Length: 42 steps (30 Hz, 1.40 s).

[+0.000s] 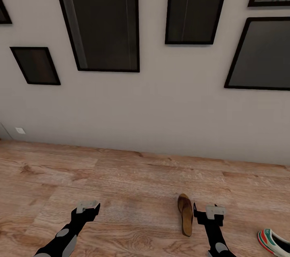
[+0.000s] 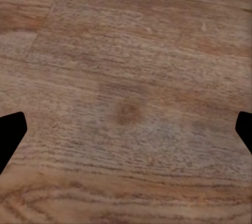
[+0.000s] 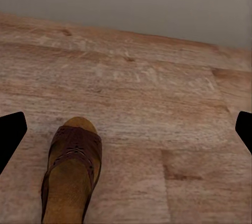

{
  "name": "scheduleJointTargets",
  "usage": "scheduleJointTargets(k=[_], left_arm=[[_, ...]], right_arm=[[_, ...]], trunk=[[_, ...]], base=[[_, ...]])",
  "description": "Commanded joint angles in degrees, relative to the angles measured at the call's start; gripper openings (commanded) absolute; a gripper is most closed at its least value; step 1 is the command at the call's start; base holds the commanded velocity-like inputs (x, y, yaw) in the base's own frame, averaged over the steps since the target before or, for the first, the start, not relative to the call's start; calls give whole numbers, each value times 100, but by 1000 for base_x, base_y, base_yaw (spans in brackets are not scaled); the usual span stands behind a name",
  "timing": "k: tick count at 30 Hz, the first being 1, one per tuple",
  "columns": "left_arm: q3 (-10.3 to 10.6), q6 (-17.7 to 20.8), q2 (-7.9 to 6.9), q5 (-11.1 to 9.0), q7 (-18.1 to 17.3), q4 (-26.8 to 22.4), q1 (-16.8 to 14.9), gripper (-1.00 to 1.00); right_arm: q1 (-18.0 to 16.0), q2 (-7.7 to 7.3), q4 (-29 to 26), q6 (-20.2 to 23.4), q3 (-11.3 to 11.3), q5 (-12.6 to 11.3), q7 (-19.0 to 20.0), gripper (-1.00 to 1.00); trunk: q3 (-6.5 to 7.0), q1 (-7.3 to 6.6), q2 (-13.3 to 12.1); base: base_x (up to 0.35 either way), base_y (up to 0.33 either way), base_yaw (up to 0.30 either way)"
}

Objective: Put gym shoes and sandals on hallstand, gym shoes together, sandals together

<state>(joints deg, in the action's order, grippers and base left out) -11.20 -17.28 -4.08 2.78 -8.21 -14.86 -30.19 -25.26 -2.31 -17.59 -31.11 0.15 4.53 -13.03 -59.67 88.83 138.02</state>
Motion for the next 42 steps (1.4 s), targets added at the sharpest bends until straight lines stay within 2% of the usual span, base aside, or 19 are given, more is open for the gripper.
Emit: scheduleJointTargets(k=[1, 12, 23, 30, 36, 42], left_arm=[[-49, -15, 2, 29, -40, 6, -4, 100], [-49, -17, 3, 29, -40, 16, -4, 100], [-42, -12, 3, 36, -40, 18, -9, 100], [101, 37, 18, 39, -46, -20, -45, 100], [274, 75, 157, 36, -33, -85, -140, 100], [334, 233, 281, 32, -25, -275, -337, 100]], right_arm=[[-4, -1, 8, -6, 2, 48, -42, 100], [-3, 2, 12, -7, 2, 40, -44, 100], [-5, 4, 12, -9, 2, 40, -49, 100], [-5, 24, 13, 5, -5, 19, -58, 100], [-5, 27, 14, 31, -10, 15, -58, 100], [-5, 34, 3, 289, -18, 11, -53, 100]], trunk=[[-5, -1, 2], [-5, -1, 2], [-5, -1, 2], [-139, 153, 283], [-285, 284, 522], [-468, 299, 530]], base=[[32, 0, 0], [177, 0, 0], [38, 0, 0], [3, 0, 0], [0, 0, 0], [0, 0, 0]])
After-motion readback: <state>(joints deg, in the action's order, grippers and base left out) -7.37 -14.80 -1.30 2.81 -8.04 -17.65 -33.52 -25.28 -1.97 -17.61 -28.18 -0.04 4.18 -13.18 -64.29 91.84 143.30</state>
